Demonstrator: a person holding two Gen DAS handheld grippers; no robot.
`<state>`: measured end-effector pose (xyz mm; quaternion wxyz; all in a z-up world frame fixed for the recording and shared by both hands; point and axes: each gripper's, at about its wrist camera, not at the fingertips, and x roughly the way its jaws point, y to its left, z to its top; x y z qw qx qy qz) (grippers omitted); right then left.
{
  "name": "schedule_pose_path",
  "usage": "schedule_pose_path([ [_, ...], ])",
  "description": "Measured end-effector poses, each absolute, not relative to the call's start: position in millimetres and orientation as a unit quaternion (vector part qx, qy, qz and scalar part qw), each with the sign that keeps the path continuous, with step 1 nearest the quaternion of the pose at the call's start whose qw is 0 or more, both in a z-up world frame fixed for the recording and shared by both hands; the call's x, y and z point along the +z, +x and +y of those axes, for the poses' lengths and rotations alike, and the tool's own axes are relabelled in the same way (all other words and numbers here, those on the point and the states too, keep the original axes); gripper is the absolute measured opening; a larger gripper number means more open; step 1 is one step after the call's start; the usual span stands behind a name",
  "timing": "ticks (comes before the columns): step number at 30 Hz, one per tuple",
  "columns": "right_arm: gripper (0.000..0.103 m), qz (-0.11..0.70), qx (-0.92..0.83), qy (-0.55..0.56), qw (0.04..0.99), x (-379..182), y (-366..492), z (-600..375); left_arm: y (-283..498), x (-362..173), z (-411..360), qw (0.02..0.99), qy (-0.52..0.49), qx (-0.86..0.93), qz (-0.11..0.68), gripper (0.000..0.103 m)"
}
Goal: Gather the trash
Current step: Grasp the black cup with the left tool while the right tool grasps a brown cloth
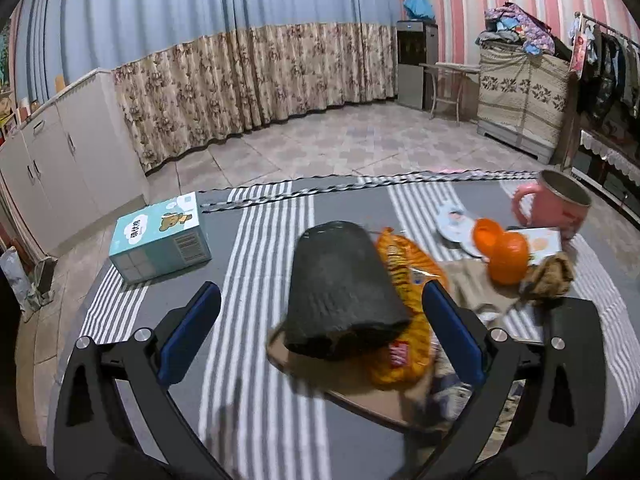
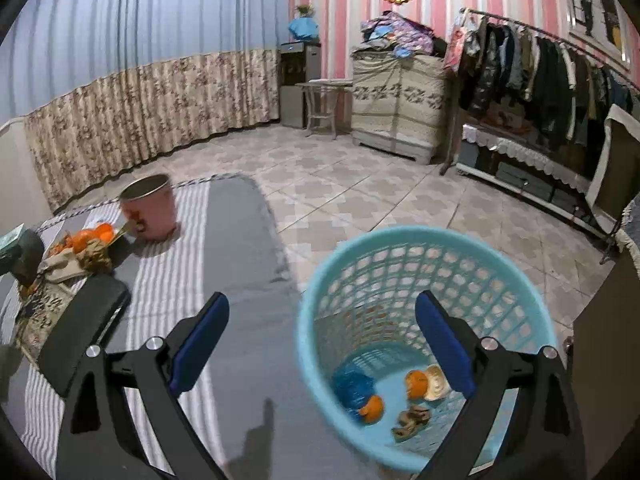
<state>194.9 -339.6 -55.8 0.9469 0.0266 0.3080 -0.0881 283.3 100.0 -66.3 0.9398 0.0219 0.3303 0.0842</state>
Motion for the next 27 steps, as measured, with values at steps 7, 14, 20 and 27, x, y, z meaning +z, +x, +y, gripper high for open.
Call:
schedule_pose_path([
  [7,0.092,0.318,-0.081,-0.008,0.945,-55.9,205.5,-300.6,298.7,-79.8,108.7,0.938,0.006,0.063,0.341,0.096],
  [14,0.092,0.321,-0.037,-0.040,0.945,-45.7,234.1,-238.9,299.9,-84.5,109.7,0.935,-0.006,0.019,0.355,0.076],
  [20,0.092,0.319,-0.002,-0.056,0.946,-40.6,253.9,-190.4,289.0,-76.3,119.7,0.944,0.009,0.047,0.325,0.075],
  [27,0.092,0.349,0.028,-0.063,0.935,-56.3,283.7,-147.6,281.3,-64.5,136.2,0.950,0.021,0.075,0.302,0.075],
])
